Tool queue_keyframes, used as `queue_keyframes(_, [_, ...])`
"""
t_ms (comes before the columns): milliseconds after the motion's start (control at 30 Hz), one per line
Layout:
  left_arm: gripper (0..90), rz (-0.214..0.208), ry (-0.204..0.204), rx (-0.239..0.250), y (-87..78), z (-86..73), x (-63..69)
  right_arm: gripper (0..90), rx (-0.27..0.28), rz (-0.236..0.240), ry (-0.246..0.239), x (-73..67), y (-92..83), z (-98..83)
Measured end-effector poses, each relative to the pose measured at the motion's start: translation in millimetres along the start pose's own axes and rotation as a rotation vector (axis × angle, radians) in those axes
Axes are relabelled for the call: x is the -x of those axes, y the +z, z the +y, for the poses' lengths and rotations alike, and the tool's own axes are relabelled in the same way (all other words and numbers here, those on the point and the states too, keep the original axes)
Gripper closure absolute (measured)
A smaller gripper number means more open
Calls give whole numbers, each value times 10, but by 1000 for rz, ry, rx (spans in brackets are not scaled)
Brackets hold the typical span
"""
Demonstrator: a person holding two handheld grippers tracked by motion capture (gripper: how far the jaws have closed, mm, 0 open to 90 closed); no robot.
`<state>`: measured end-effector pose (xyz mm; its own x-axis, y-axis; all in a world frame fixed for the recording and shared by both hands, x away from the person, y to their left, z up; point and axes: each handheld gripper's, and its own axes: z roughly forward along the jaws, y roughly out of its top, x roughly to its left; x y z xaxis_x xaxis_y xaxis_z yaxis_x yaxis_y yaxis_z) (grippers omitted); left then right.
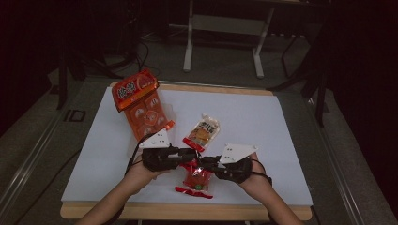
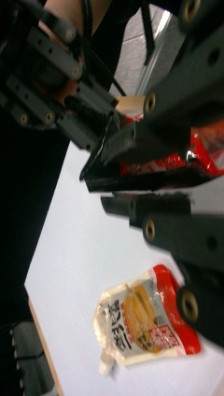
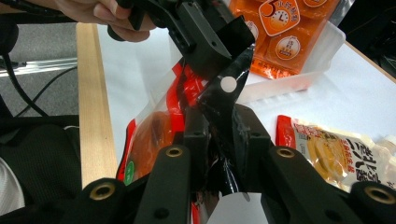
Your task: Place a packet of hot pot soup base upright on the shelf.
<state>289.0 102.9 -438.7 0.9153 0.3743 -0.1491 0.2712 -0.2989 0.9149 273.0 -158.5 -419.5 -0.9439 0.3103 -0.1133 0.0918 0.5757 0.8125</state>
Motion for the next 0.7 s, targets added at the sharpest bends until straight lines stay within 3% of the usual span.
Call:
queue_keyframes(67, [833,-3,6,-5,-3,12,6,774,-2,3,1,11,2,-9])
queue_keyframes(200, [867,-8,13,-6,-19,34,0,768,10,12,15,13,1,-19])
queue_keyframes(600, [886,-30,25,57,-138,115,43,704,72,4,26,25,-73,-10])
queue_keyframes(700, [887,-28,53,69,-174,154,79,664,78,-10,29,25,-94,-3])
